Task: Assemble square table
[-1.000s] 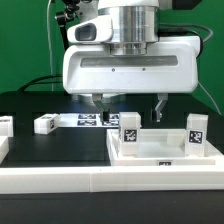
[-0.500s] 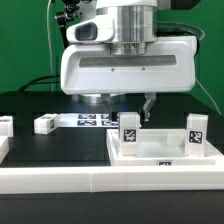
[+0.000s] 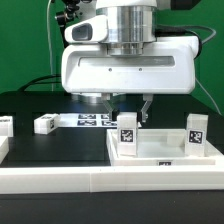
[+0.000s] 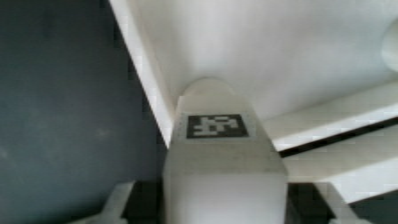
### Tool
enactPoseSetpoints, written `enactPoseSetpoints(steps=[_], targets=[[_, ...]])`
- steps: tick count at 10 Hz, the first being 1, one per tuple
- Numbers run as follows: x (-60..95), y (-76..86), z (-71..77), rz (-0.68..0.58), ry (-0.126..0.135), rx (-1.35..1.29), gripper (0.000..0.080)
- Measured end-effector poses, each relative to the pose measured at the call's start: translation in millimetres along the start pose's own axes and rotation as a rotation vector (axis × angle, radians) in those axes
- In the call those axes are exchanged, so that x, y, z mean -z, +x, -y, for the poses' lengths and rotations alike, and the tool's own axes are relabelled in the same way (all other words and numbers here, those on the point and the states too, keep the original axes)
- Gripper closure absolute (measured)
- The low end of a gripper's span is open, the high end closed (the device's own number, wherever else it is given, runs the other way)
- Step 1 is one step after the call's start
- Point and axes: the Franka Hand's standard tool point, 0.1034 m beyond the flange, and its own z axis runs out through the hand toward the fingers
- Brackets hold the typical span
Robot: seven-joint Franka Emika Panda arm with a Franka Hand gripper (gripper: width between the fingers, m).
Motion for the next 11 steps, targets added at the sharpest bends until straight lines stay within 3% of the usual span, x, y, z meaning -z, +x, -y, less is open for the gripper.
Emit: enactPoseSetpoints(steps=[4,11], targets=[[-0.7,-0.5,-0.2,-0.014,0.004,-0.396,0.0511],[-1.4,-1.0,5.1,-0.017,0.035,-1.086,0.0509]])
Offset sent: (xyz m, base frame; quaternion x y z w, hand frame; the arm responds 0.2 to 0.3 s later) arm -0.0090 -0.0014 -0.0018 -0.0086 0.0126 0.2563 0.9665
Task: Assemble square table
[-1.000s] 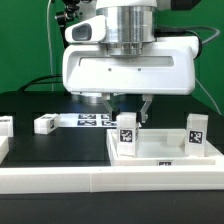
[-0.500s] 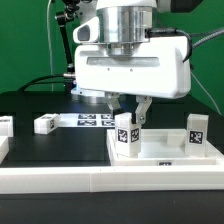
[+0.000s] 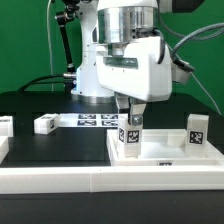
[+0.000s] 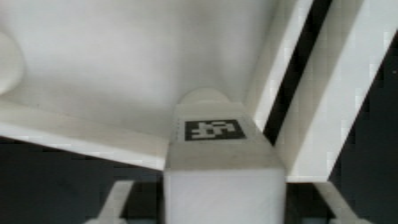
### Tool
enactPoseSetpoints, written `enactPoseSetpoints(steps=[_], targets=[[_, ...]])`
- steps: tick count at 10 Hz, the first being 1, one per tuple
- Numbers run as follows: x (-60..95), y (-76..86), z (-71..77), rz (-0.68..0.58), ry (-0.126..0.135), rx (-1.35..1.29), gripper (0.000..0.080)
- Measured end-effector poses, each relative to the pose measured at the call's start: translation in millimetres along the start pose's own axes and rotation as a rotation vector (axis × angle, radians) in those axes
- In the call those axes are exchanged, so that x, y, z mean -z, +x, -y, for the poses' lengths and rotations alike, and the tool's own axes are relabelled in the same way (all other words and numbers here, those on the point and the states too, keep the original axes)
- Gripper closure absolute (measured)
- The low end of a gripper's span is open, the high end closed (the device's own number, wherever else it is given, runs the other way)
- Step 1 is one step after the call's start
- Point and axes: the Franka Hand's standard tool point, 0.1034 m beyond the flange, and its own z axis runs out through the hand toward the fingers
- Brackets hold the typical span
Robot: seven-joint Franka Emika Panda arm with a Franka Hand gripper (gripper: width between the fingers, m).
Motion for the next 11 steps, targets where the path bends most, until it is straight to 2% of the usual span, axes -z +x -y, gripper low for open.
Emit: enactPoseSetpoints(steps=[4,6,7,8,9,10,11], targets=[[0.1,-1.5,0.9,0.025,0.009,-0.225,0.0509],[0.0,-1.7,0.8,0.025,0.01,-0.204,0.0509],[0.0,-1.8,0.8,0.025,0.009,-0.17,0.0413],[0.8,-1.5,1.4,0.028,0.006,-0.127,0.0413],[2.4,-1.2,2.5,0.031,-0.003,-0.016,0.0236],[3.8,-0.3,5.4,0.036,-0.004,0.154,0.0168],[3.7,0.9,6.4,0.035,0.0,0.264,0.0155]])
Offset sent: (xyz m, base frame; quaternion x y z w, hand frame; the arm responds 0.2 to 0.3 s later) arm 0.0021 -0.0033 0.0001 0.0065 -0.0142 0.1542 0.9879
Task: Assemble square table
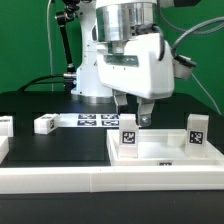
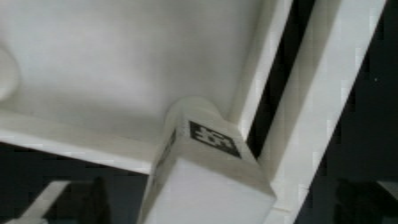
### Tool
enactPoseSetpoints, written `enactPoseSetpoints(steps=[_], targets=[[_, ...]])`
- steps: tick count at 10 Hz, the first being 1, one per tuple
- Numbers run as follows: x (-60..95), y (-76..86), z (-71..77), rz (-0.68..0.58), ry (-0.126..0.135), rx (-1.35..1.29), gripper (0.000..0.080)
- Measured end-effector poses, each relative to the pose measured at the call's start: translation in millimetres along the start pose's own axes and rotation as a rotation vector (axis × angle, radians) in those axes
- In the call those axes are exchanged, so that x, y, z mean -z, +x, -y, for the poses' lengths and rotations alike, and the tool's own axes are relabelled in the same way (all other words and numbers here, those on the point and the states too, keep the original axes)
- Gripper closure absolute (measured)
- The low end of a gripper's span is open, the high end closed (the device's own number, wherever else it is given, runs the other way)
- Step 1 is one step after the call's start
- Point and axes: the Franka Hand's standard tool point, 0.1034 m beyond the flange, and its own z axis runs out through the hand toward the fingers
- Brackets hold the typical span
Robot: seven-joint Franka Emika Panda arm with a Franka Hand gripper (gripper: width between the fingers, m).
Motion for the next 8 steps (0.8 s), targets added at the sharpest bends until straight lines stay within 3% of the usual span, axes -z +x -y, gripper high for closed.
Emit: enactPoseSetpoints(steps=[4,8], targets=[[0.0,1.6,-0.6,-0.001,0.0,0.328,0.0151],[-2.0,0.8,-1.6,-0.01,-0.02,0.667,0.0151]])
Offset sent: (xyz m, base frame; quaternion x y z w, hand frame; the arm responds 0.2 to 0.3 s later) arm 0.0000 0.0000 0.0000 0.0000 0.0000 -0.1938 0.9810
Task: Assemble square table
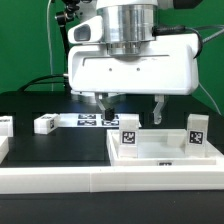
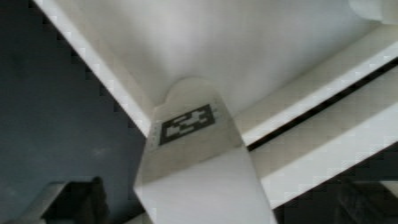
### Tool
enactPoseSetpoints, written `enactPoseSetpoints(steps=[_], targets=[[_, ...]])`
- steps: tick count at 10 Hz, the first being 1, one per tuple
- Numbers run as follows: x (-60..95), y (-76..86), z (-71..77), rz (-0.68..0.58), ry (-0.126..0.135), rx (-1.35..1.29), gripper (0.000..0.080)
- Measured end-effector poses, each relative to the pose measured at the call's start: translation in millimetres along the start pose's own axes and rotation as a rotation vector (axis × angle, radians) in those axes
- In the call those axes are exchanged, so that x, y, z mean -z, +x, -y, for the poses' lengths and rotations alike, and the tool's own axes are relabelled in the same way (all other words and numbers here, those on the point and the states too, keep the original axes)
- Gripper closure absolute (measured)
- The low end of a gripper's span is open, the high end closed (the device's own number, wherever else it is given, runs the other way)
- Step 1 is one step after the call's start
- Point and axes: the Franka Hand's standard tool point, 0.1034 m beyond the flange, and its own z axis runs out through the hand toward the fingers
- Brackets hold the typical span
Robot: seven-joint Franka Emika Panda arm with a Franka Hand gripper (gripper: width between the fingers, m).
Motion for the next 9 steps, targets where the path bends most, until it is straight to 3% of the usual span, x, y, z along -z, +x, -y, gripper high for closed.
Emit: enactPoseSetpoints(steps=[2,7,9], targets=[[-0.8,-0.9,0.6,-0.002,-0.015,0.109,0.0151],[-2.1,0.0,-1.3,-0.004,-0.023,0.359,0.0151],[-2.1,-0.1,-1.3,-0.004,-0.022,0.352,0.0394]])
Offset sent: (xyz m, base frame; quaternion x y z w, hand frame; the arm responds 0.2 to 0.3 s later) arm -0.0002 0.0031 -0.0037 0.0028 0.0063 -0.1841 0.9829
